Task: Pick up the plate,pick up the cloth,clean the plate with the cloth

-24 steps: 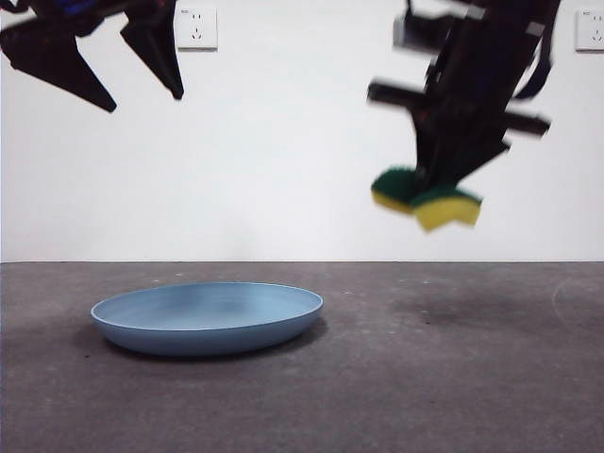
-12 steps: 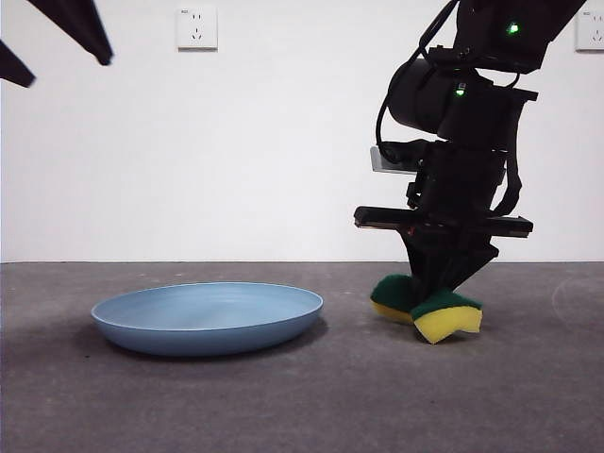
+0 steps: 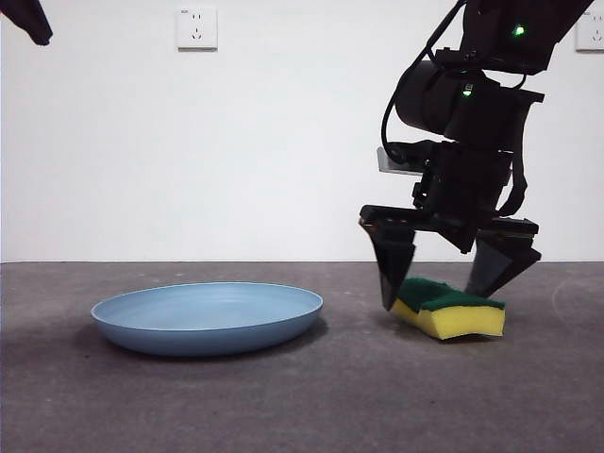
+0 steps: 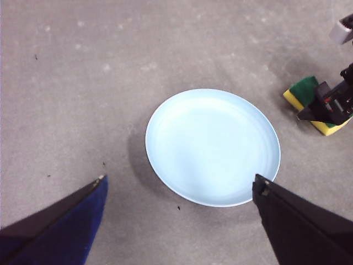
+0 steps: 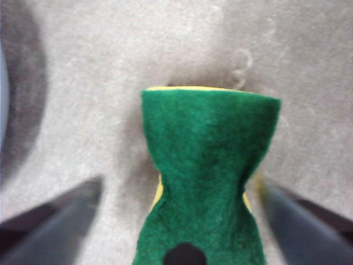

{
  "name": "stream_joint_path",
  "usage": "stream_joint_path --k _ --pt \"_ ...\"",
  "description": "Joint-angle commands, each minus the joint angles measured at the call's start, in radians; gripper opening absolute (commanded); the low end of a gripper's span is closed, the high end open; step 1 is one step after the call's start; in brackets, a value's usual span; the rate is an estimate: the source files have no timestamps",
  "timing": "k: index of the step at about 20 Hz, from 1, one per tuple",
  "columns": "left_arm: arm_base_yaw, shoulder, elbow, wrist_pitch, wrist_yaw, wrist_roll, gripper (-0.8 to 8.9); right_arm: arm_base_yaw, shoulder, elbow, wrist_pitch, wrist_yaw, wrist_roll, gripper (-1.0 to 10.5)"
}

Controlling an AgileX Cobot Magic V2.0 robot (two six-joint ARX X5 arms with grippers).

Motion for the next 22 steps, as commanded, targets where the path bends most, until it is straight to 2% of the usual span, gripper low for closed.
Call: stream_joint_path --k 1,7,13,14,16,18,19,20,22 --pt "-0.003 -0.003 -0.009 -0.001 -0.002 -0.006 4.39 0.002 0.006 -0.005 -0.005 -0.001 0.003 6.4" --pt "-0.003 -0.003 -0.009 0.012 -0.005 -0.003 4.39 0.002 -0.031 -0.005 -0.027 -0.001 0.003 6.3" --pt "-0.003 0.005 -0.009 0.072 -0.045 -0.002 4.38 0.007 -0.187 -0.005 -0.077 -0.005 0.007 6.2" --pt "-0.003 0.008 -0.009 0.077 -0.064 -0.002 4.36 0.007 -0.22 -0.005 -0.104 -0.004 0.006 5.6" --pt "-0.003 0.022 -0.009 0.092 -0.1 -0.002 4.25 0.007 -0.29 -0.005 -0.163 -0.005 0.006 2.9" --pt "-0.003 0.034 -0.009 0.097 -0.107 0.002 2.6 0.013 -0.353 -0.005 -0.204 -0.005 0.003 0.6" --pt "-0.003 0.041 -0.009 0.098 -0.107 0.017 1.16 0.019 -0.391 -0.005 -0.212 -0.005 0.002 -0.2" --pt "-0.003 0.045 -0.009 0.097 -0.107 0.025 -0.03 0.026 -0.422 -0.005 -0.212 -0.005 0.001 -0.2" --pt "-0.003 0.049 -0.009 0.098 -0.106 0.025 -0.08 0.051 -0.492 -0.005 -0.208 -0.004 -0.019 -0.2"
